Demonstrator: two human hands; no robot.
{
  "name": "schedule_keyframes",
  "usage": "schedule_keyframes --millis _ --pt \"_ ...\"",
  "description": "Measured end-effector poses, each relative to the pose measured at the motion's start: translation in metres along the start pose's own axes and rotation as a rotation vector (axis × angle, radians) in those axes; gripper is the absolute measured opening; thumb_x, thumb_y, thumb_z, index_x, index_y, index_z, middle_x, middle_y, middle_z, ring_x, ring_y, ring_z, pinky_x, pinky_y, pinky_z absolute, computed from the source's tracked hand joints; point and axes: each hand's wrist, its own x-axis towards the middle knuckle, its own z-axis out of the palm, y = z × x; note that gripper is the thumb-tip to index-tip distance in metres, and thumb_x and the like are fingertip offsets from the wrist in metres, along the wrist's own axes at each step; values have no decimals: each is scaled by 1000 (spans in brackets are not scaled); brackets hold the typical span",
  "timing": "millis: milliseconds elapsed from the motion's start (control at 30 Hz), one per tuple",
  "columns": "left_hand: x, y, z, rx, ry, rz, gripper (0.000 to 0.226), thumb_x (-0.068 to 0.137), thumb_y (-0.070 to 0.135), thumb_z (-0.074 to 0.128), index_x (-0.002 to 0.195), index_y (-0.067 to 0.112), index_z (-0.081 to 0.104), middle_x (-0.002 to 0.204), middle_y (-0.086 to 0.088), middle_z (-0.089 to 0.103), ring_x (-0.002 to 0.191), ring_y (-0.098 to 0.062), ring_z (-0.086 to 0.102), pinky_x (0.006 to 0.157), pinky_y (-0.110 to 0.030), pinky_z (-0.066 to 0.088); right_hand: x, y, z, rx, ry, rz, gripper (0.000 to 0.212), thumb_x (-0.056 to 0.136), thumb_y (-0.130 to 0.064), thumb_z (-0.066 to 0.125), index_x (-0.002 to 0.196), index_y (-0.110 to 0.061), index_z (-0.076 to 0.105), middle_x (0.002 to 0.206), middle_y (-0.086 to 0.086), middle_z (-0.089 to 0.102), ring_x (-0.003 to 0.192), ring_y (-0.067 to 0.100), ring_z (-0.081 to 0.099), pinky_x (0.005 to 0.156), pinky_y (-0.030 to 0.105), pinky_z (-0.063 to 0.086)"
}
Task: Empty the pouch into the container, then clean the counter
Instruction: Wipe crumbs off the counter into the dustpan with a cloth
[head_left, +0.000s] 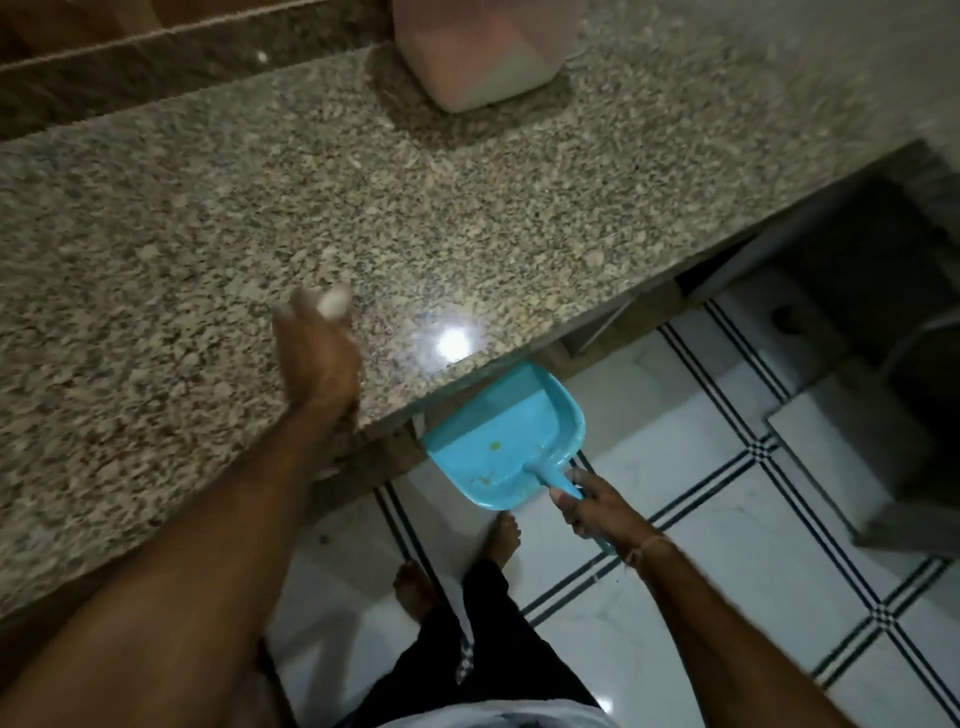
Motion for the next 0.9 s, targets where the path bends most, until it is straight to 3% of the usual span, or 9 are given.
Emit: schedule_keyframes --millis 133,200,433,500,600,700,767,833,900 --pt "10 -18 -14 217 95 -357 48 103 30 50 143 6 39 151 -27 38 138 -45 38 112 -54 32 12 -1 -14 5 11 10 5 101 -17 60 99 -14 58 74 2 52 64 10 49 58 23 41" --pt "0 5 9 249 36 -329 56 103 31 49 151 5 32 157 -27 32 143 -45 32 116 -53 26 20 -4 -20 -8 49 22 6 101 -16 60 103 -10 60 77 4 54 65 11 51 59 23 43" --pt "-39 89 78 135 -314 543 30 97 25 60 123 12 56 120 -15 55 112 -35 50 95 -48 37 47 -23 -50 -99 108 0 37 86 -34 68 106 -3 64 88 8 64 83 20 60 79 37 52" --pt "-19 81 67 78 -207 387 29 95 18 61 122 11 55 119 -16 55 109 -35 53 93 -49 46 56 -23 -59 -117 104 13 42 84 -33 68 107 1 63 89 10 61 83 22 57 80 39 49" --pt "31 41 33 73 81 -138 43 93 17 63 133 10 49 133 -22 53 120 -40 54 98 -54 51 62 -23 -67 -138 90 36 25 96 -18 65 107 4 62 88 10 58 82 21 53 80 37 46" --pt "84 4 6 142 178 -580 63 98 24 60 152 11 32 158 -21 33 145 -38 33 117 -49 30 64 -20 -69 -95 67 50 14 98 -14 63 100 0 62 87 9 55 80 18 51 79 33 44" --pt "108 8 17 146 168 -688 64 100 28 54 156 12 27 163 -18 27 150 -36 27 121 -47 20 67 -20 -69 -75 48 49 8 99 -13 62 97 -5 61 87 8 55 79 16 51 78 30 44" --pt "103 42 44 194 100 -518 62 100 36 53 155 15 31 161 -19 32 148 -38 30 119 -51 22 72 -21 -69 -78 43 61 7 99 -14 63 96 -7 62 87 7 56 82 16 52 79 30 45" --pt "71 85 75 242 1 -106 51 98 34 56 143 15 44 148 -18 46 136 -37 44 112 -50 33 76 -25 -71 -68 55 79 6 98 -13 64 96 -7 63 87 6 56 83 16 52 76 28 45"
